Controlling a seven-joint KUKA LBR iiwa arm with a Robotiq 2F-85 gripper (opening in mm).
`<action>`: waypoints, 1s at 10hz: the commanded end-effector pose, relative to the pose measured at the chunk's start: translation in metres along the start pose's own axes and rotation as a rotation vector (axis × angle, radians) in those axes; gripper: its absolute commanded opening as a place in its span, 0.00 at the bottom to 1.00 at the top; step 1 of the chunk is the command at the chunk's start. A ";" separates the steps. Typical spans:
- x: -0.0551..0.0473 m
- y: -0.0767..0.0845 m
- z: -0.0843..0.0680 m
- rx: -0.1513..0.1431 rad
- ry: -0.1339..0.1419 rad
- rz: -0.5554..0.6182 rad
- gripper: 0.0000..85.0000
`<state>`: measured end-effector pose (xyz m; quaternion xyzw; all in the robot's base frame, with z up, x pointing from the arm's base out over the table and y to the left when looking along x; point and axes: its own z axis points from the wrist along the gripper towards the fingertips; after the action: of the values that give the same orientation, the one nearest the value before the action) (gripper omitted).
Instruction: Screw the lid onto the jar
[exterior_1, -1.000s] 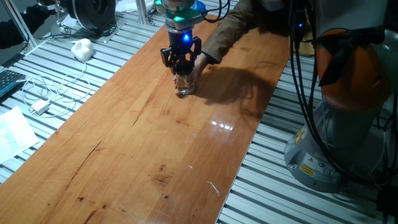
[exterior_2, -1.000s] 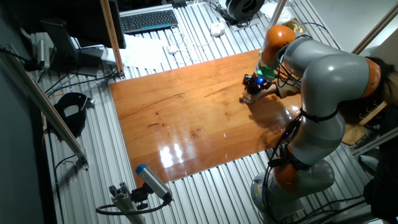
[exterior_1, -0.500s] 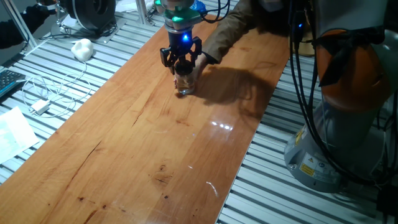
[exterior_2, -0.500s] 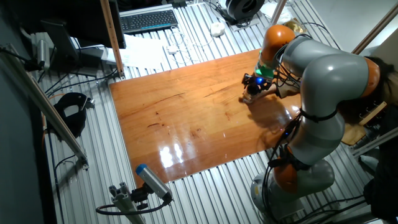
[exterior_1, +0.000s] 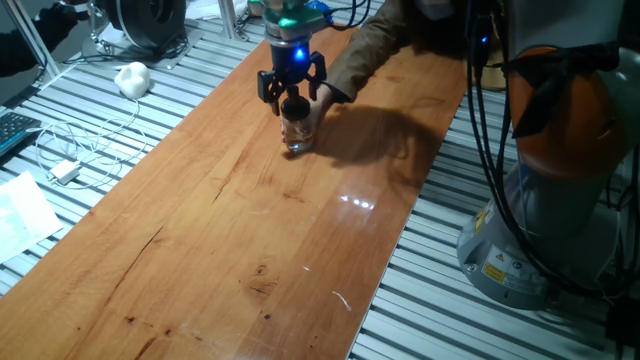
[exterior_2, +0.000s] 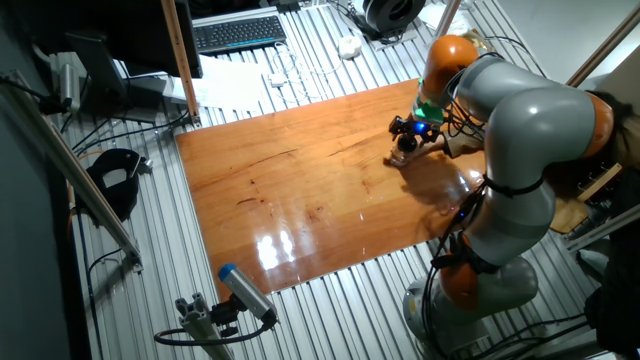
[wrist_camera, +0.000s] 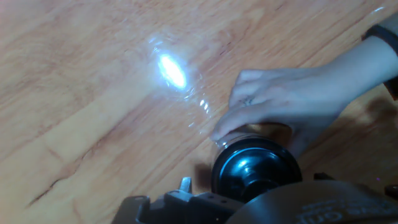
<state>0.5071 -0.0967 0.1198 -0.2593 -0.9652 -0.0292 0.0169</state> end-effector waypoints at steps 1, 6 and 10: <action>0.000 0.000 -0.003 -0.003 0.006 -0.015 1.00; 0.007 0.021 -0.043 -0.033 0.079 -0.188 0.80; 0.008 0.051 -0.069 -0.006 0.070 -0.242 0.80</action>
<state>0.5273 -0.0525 0.1914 -0.1392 -0.9882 -0.0432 0.0463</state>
